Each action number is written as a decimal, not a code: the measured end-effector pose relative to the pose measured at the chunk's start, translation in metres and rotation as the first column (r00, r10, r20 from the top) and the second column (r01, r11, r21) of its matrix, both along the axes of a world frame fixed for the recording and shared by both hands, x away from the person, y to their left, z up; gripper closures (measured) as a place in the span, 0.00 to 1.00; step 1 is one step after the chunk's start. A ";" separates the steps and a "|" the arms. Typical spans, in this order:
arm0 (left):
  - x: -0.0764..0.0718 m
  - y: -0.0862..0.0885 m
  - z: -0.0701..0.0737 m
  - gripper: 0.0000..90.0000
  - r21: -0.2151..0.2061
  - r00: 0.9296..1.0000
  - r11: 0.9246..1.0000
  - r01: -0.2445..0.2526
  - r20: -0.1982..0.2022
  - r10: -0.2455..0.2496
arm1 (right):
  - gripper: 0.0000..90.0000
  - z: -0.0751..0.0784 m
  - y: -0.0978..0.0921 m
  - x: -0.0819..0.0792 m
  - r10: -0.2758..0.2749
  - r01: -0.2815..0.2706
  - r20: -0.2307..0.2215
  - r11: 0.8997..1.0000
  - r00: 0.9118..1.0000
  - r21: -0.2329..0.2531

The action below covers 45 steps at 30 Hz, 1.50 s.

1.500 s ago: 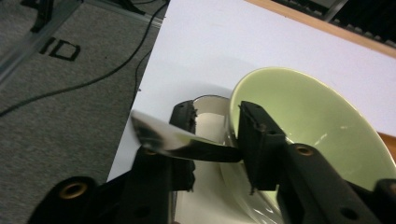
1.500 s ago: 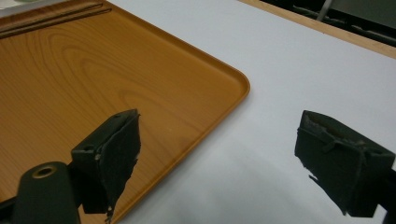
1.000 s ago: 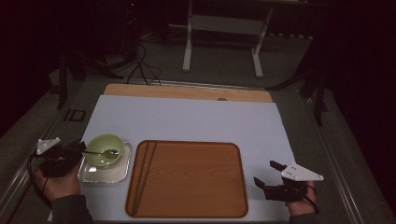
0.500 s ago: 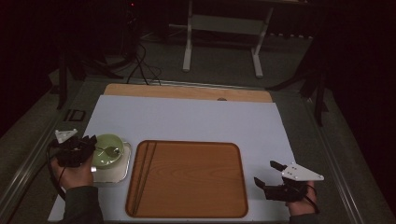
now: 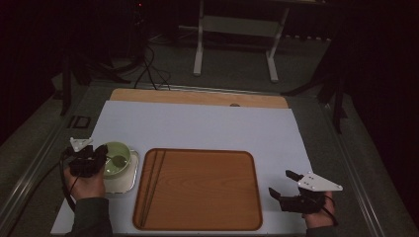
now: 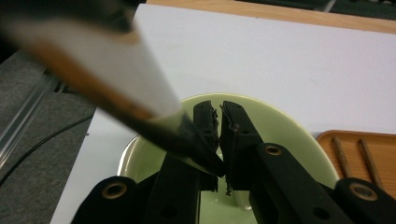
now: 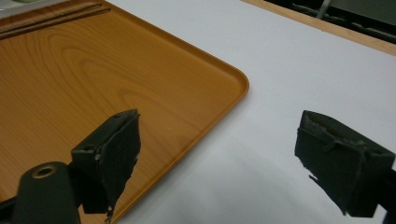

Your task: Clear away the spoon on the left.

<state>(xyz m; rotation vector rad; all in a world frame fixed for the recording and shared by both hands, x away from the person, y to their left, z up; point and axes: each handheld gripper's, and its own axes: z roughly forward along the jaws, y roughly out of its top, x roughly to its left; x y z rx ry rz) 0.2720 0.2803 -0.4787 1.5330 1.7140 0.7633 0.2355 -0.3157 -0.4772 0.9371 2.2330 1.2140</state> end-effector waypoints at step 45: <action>-0.038 -0.032 0.070 0.99 0.056 0.951 0.970 0.236 0.192 -0.242 | 0.16 0.001 -0.001 -0.001 0.001 -0.001 0.002 1.000 1.000 0.004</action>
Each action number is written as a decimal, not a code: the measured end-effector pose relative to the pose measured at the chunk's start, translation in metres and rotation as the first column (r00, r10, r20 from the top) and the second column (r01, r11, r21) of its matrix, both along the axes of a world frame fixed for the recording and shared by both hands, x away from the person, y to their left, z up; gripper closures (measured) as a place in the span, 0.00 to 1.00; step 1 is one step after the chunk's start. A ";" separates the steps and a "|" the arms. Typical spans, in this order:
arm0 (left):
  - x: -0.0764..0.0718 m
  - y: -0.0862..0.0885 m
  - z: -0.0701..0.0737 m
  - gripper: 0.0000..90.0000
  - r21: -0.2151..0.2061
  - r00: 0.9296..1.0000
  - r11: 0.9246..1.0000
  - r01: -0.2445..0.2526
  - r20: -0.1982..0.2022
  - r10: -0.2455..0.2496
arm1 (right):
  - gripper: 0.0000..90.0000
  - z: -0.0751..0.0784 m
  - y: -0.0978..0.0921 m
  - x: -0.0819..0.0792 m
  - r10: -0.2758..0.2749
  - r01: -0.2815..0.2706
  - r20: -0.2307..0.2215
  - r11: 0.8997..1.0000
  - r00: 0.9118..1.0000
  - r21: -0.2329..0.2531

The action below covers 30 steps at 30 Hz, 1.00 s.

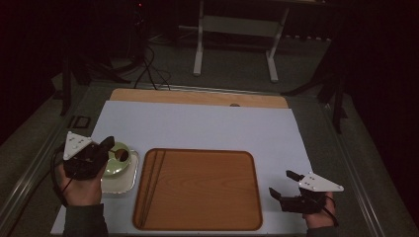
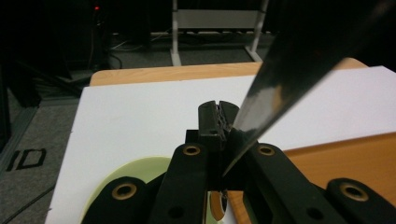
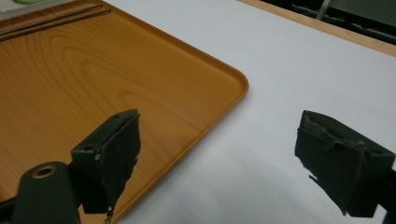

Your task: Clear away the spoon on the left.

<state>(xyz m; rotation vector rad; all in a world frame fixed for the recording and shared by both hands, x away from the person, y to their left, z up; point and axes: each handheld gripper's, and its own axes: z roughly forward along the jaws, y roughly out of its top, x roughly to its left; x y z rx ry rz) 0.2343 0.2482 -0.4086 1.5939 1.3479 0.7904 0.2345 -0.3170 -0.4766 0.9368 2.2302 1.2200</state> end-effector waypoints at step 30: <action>-0.011 -0.076 -0.033 0.99 -0.010 0.956 0.969 0.249 -0.160 -0.247 | 0.16 0.000 0.000 0.000 0.001 -0.001 0.000 1.000 1.000 -0.001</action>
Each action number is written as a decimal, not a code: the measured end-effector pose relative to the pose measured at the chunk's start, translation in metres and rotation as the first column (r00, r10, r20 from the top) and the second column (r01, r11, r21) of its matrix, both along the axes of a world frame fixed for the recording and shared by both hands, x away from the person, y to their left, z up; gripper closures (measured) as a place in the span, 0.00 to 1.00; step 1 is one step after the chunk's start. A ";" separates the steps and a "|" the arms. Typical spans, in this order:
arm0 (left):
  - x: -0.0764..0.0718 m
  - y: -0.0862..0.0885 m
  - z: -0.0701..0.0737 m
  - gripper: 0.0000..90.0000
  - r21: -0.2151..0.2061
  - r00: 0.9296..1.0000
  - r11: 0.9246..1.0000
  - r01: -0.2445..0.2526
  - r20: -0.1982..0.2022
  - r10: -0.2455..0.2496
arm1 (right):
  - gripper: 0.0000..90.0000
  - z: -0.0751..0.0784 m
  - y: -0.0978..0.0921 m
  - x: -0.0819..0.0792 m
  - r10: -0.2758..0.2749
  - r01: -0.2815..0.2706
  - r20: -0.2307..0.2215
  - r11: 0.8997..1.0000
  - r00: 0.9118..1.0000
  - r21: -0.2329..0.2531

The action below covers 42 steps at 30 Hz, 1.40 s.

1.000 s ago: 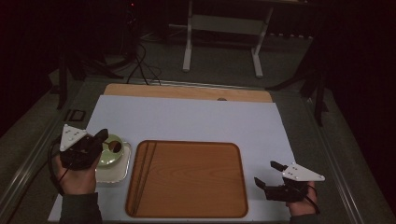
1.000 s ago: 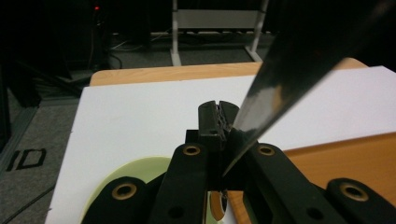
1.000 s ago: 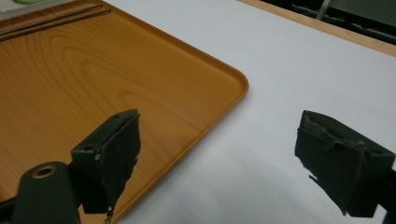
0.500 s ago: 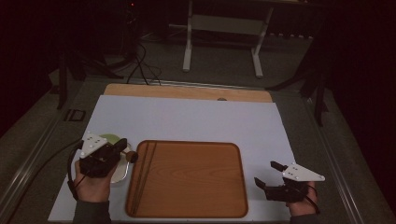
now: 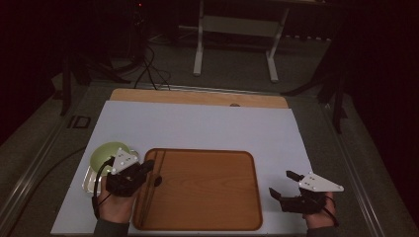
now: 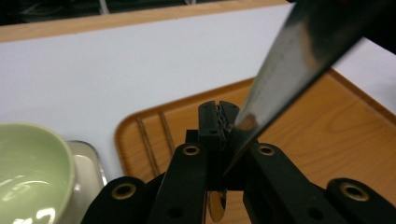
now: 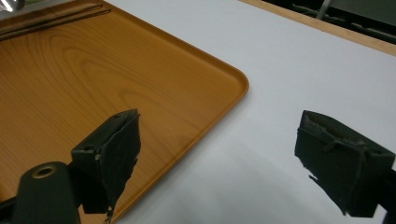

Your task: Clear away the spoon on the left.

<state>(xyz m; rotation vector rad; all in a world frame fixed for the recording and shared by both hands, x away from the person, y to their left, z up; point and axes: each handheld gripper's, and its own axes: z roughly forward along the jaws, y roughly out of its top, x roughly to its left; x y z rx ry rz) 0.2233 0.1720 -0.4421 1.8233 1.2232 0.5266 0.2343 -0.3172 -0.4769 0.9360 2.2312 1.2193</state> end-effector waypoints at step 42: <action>0.032 -0.052 -0.065 0.87 0.110 0.953 0.983 0.146 -0.283 -0.110 | 0.16 0.000 0.000 0.000 0.001 -0.001 -0.002 1.000 1.000 -0.002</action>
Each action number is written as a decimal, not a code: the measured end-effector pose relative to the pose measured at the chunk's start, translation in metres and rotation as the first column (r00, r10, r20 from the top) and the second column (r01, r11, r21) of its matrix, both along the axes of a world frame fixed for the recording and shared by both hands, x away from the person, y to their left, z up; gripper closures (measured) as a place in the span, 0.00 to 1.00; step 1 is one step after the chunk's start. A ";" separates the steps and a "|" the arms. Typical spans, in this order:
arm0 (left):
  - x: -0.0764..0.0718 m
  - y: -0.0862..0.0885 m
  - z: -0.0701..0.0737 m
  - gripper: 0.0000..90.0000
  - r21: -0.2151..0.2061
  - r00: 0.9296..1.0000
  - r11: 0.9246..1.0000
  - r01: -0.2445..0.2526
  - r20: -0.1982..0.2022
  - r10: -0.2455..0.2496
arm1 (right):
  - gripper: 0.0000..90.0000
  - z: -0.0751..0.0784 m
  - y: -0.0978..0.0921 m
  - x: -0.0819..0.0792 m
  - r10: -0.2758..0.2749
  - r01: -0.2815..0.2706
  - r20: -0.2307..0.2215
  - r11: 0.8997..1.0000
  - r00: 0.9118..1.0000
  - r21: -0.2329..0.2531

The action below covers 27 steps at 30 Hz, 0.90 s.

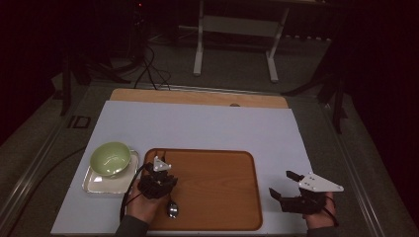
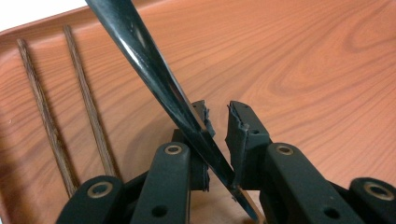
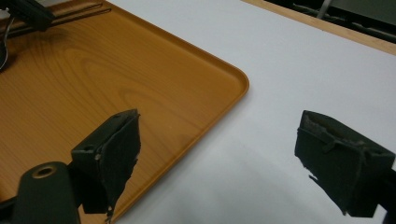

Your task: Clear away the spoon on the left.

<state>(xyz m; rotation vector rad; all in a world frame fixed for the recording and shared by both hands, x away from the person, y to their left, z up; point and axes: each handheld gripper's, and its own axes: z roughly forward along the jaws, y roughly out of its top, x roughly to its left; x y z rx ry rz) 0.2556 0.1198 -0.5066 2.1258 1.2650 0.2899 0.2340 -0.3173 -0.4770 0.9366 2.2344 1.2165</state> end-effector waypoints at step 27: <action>0.013 -0.004 0.000 0.53 0.119 0.998 0.992 0.030 0.047 -0.035 | 0.16 0.000 0.000 0.000 0.001 -0.001 0.000 1.000 1.000 0.001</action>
